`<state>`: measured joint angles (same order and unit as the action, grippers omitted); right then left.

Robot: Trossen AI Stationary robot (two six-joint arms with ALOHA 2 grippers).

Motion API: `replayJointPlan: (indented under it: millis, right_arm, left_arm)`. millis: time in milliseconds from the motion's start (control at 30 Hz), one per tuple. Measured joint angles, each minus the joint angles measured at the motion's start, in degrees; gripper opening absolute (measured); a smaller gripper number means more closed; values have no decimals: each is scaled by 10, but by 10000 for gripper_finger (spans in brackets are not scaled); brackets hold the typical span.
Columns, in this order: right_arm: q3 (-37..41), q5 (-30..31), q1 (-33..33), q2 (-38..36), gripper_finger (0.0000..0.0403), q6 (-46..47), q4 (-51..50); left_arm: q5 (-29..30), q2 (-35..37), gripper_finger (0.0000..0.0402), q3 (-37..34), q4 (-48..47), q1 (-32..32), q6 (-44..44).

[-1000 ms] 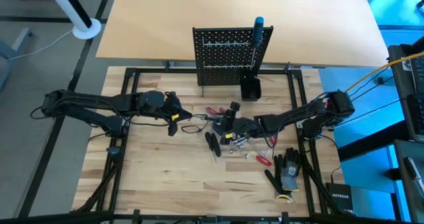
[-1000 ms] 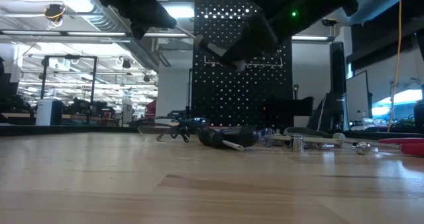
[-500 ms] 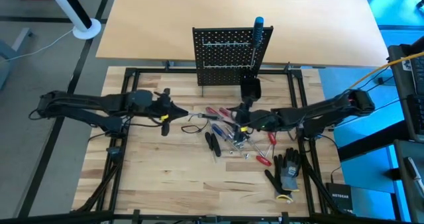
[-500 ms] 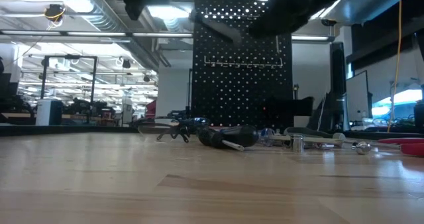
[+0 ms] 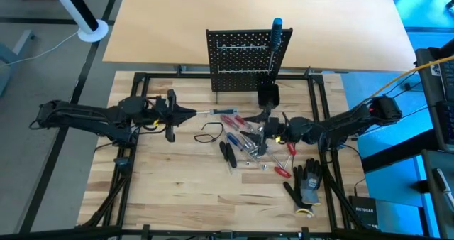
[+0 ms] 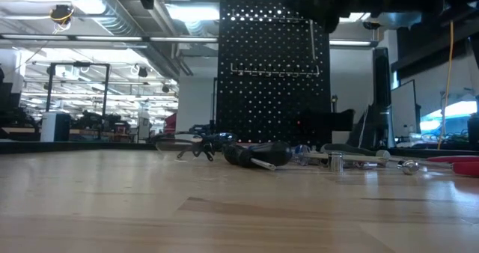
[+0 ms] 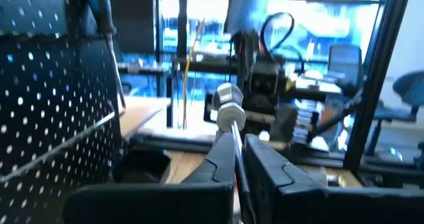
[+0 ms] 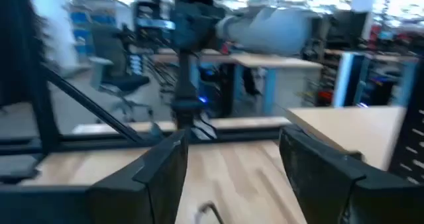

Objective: Hang tools onto peg board
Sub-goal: Hang the gray screwdriver on the peg board

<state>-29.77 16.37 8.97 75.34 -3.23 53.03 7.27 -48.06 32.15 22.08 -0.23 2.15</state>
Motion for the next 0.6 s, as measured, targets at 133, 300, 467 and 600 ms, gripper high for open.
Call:
replayJointPlan:
  millis: [133,300,467,600]
  right_arm:
    - [0,-4,-4,39,237,0,81]
    - [-12,-37,-17,87,237,9,194]
    - [-69,-50,-15,124,237,-2,208]
    - [-122,-39,-15,146,237,-31,206]
  left_arm:
    - [0,-8,3,-18,59,0,-1]
    - [0,-22,3,-38,130,-6,-1]
    - [0,-43,3,-38,170,-19,-15]
    - [0,-56,3,-39,192,-29,-18]
